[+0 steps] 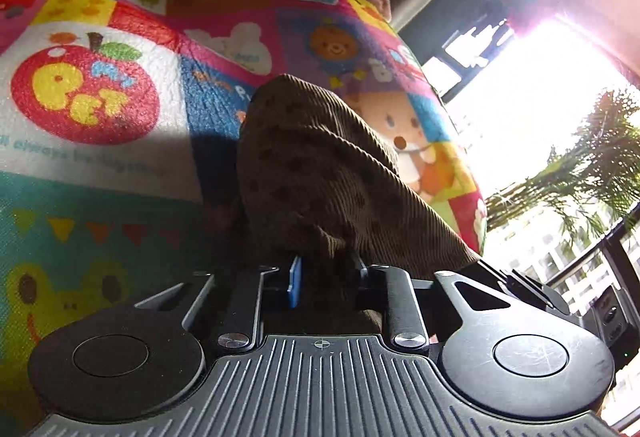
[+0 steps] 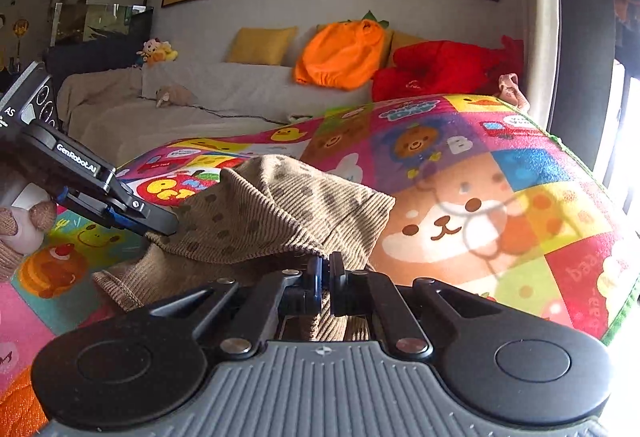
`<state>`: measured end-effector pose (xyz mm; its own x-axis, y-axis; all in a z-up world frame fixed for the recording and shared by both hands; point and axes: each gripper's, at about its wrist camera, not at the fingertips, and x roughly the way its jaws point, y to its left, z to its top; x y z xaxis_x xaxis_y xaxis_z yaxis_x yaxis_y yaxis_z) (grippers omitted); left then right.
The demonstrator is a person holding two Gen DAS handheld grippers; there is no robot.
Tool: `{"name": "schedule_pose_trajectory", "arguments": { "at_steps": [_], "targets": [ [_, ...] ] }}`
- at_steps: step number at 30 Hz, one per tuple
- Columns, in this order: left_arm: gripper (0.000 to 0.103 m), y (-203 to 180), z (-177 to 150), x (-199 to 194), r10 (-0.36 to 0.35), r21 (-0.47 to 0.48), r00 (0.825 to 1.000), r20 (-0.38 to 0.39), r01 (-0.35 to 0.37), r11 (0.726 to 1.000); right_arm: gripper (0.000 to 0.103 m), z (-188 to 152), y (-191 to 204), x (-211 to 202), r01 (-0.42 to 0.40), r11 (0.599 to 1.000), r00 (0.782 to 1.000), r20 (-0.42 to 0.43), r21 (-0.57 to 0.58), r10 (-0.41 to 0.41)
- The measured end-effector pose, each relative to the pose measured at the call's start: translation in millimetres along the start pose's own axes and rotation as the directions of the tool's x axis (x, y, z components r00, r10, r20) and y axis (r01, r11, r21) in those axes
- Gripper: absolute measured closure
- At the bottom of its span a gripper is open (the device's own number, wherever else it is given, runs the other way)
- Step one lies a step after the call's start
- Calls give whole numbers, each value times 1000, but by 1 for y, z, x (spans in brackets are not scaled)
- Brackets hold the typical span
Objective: Fold clothes
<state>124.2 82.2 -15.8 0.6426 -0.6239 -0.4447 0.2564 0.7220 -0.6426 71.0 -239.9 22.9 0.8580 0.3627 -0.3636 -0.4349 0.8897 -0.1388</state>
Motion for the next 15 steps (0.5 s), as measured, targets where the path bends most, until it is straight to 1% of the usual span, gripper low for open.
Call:
{"name": "schedule_pose_trajectory", "arguments": {
  "at_steps": [4,7,8,10,11,13,15],
  "targets": [
    [93,-20,-8,-23,8,97,999,36,-12,995,100,10,1,-15,-8,1000,999,47,-17,9],
    [94,-23,-24,-40,18,136,1000,22,-21,990,100,4,7,-23,-23,998,999,31,-61,25],
    [94,-22,-30,-43,31,144,999,8,-32,989,100,-4,7,-21,-22,997,1000,-2,-74,22],
    [93,-21,-45,-43,88,204,996,-35,-79,976,100,-19,7,-17,-20,995,998,-68,-100,14],
    [92,-21,-52,-44,105,235,993,-52,-90,968,98,-27,7,-15,-20,993,995,-100,-114,9],
    [90,-20,-58,-51,113,270,991,-77,-88,959,95,-42,7,-11,-21,990,986,-165,-140,-2],
    [88,-22,-53,-63,91,293,993,-74,-66,954,95,-49,-1,-14,-2,989,979,-200,-145,-27]
  ]
}}
